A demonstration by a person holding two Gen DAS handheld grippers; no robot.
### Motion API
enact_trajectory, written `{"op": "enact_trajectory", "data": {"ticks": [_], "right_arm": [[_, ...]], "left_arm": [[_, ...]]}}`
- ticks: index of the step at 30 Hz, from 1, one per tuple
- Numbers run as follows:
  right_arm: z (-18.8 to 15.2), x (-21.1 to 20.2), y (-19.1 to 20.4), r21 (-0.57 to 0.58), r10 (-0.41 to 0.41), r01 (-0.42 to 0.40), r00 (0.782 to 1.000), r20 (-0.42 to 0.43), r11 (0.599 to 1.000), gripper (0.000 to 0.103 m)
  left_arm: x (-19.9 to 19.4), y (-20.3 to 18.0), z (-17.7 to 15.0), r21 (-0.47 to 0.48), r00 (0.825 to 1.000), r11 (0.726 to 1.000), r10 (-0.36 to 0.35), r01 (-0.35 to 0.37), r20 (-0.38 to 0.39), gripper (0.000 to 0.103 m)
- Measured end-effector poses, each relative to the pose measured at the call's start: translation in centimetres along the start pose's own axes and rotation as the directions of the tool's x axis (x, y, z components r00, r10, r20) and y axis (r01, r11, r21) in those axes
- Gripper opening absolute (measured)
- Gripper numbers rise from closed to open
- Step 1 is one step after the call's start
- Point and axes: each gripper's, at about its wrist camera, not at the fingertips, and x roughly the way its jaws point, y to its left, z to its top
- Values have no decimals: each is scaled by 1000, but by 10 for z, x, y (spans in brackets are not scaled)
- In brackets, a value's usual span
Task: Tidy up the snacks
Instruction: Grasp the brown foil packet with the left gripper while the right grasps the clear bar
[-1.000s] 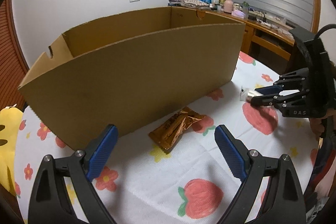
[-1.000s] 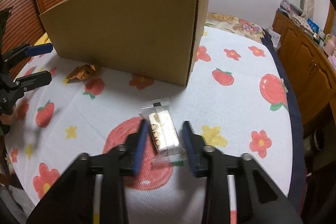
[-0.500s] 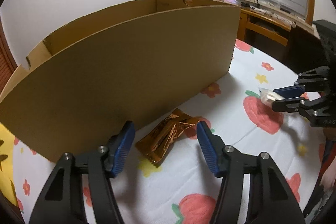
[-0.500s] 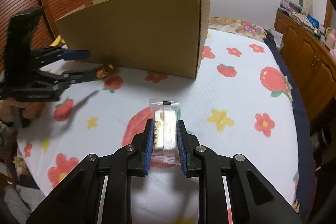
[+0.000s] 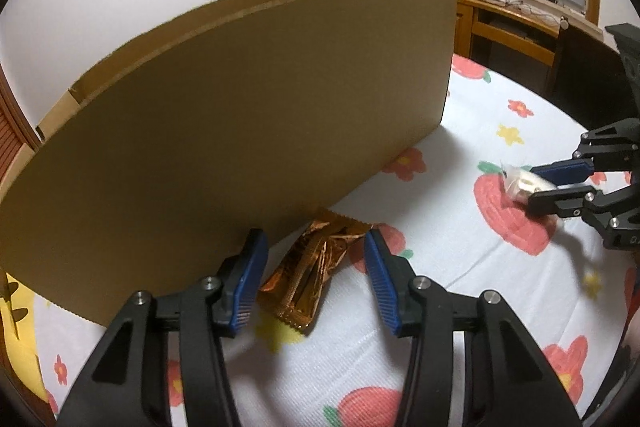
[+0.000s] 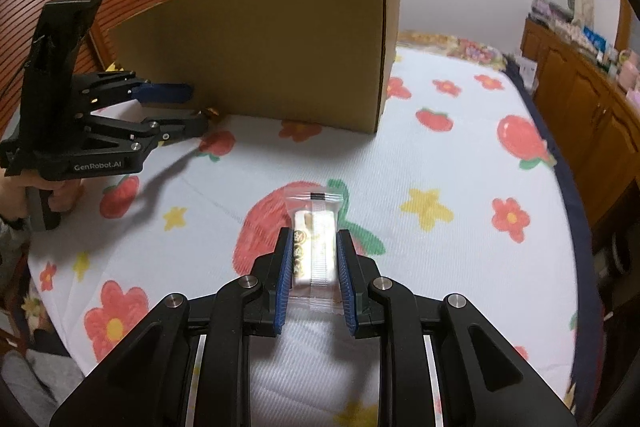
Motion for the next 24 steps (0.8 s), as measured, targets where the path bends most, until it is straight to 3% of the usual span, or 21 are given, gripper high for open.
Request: {"op": "enact_trajectory", "data": {"ticks": [5,9,24], "right_arm": [[1,0,-2,3,6,-6,1000,6,1000,19],[0,0,-1,-1,0,0,1000,8,1000,19],[0,0,1,-1,-4,4,1000,9,1000,20]], "left_arm": [[6,5,-1,-40,999,999,-34,33,-34,48],[3,7,-6,-59,998,997,-59,57,-33,24],[-36,-2,-27,-114,998,992,-57,61,39,23]]}}
